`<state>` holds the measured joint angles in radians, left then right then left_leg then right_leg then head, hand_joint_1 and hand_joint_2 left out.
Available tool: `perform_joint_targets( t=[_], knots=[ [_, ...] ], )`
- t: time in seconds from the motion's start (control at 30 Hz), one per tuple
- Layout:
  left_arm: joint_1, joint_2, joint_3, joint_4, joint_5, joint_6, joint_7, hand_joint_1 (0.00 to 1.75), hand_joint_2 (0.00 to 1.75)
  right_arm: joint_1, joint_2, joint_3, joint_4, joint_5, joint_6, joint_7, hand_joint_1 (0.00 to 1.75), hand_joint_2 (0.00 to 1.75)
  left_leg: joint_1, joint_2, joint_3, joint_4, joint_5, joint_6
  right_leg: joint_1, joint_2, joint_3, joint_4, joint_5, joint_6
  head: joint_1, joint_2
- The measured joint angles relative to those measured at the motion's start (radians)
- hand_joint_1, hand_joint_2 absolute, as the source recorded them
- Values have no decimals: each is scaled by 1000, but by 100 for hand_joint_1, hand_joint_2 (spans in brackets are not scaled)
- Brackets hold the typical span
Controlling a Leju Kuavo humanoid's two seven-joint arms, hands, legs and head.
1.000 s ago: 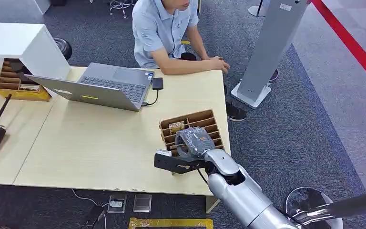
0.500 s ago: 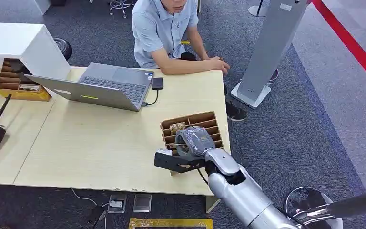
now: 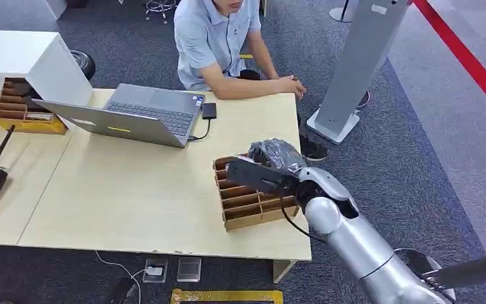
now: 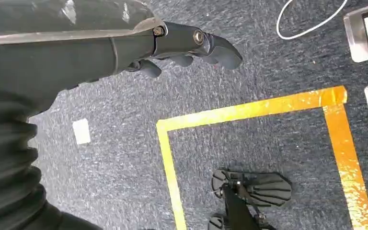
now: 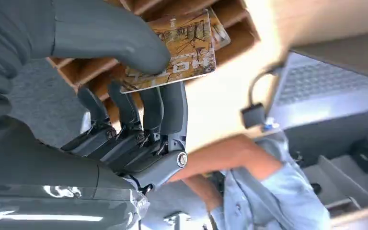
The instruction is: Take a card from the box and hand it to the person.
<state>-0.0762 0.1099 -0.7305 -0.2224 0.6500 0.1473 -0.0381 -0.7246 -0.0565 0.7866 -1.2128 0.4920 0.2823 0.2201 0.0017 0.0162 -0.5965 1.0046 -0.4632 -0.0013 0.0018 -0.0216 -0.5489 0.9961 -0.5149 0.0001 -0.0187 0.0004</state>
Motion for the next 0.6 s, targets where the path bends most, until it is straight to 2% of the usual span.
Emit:
perform_joint_targets(
  t=[0.17,0.3,0.43,0.6],
  knots=[
    [2,2,0,0,13,5,0,0,175,-26,-46,-45,-123,-45,22,-5,145,175,0,0,0,0,0,0,0,0,0,0,0,0,0,0],
    [2,2,0,0,13,5,0,0,175,-39,-62,-71,-183,6,-4,-27,145,175,0,0,0,0,0,0,0,0,0,0,0,0,0,0],
    [1,1,-4,0,13,0,-6,0,175,-47,-56,-88,-187,157,-169,-96,145,175,0,0,0,0,0,0,0,0,0,0,0,0,0,0],
    [-14,-7,-16,0,13,-2,-2,0,175,-60,-19,-115,-90,295,-453,-253,145,175,0,-1,0,0,0,0,0,-1,1,0,0,0,0,0]
  ],
)
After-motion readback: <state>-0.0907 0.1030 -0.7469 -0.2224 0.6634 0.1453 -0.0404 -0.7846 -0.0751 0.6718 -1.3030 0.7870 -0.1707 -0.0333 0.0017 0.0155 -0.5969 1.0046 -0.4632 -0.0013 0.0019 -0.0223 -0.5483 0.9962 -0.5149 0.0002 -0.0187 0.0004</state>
